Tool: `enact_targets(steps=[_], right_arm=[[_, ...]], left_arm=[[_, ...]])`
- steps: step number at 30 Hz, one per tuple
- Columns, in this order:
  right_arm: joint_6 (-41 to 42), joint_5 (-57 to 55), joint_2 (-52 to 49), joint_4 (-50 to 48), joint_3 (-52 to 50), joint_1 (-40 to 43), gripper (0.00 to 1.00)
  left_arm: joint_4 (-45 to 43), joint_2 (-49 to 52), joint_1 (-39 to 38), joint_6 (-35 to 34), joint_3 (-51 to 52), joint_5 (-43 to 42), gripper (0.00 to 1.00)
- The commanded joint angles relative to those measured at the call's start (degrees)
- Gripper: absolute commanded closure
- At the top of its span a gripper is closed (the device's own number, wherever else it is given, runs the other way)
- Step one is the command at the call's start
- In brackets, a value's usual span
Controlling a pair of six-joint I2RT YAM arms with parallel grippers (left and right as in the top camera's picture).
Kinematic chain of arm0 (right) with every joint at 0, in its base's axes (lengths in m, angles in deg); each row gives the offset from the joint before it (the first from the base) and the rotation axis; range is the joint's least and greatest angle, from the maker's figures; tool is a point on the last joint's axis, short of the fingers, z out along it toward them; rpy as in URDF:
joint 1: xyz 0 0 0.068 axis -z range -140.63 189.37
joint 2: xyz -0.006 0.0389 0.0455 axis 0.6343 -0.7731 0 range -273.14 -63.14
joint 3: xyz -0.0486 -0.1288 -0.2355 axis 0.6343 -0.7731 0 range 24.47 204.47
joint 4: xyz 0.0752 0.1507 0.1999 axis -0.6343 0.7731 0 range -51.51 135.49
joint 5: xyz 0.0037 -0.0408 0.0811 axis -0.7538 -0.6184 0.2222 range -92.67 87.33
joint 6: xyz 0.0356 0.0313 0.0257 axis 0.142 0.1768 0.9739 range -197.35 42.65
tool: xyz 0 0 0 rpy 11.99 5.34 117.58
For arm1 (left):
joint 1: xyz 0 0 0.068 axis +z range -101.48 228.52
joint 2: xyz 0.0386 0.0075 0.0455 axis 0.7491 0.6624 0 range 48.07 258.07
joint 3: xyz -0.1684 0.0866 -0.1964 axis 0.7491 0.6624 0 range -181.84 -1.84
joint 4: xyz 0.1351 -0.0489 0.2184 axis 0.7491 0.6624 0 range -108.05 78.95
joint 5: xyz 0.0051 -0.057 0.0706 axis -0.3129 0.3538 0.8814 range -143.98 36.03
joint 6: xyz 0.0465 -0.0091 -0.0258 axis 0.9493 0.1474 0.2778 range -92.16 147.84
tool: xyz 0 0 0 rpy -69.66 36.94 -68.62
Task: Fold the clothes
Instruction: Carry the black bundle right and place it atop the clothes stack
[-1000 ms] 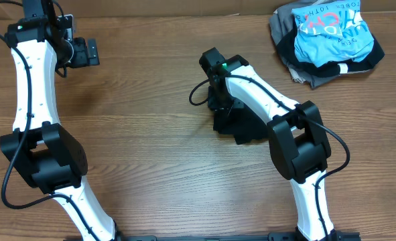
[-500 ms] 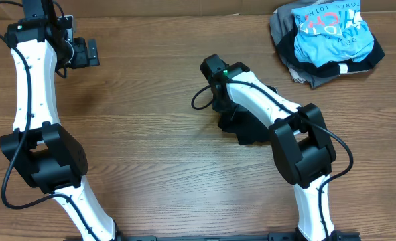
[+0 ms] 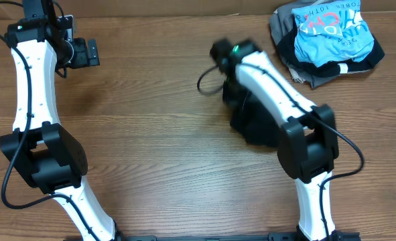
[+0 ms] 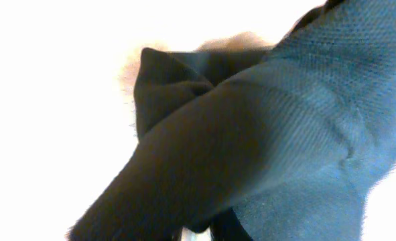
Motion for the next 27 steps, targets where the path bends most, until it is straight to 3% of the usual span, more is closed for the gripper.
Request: enact_targets(steps=[1, 5, 9, 17, 23, 27], right_arm=[[-5.0, 1.0, 4.3, 5.6, 14.4, 1.6, 0.96], [-6.0, 1.0, 4.3, 11.6, 26.7, 3.7, 0.96], [-6.5, 1.4, 4.7, 11.7, 33.7, 6.8, 0.96], [-11.0, 1.5, 4.7, 11.6, 40.7, 16.6, 0.96], [-13.6, -4.9, 4.7, 11.1, 45.6, 26.7, 0.96], [-13.6, -2.1, 4.6, 8.1, 45.5, 34.8, 0.96]], left_arm=[[0.0, 0.4, -0.4, -0.5, -1.0, -0.5, 0.0], [0.0, 0.4, -0.4, -0.6, -1.0, -0.5, 0.0], [0.0, 0.4, -0.4, -0.5, -1.0, -0.5, 0.0], [-0.1, 0.4, -0.4, -0.5, -1.0, -0.5, 0.0], [-0.5, 0.4, -0.4, -0.5, -1.0, -0.5, 0.0], [-1.4, 0.4, -0.4, -0.6, -1.0, -0.5, 0.0]])
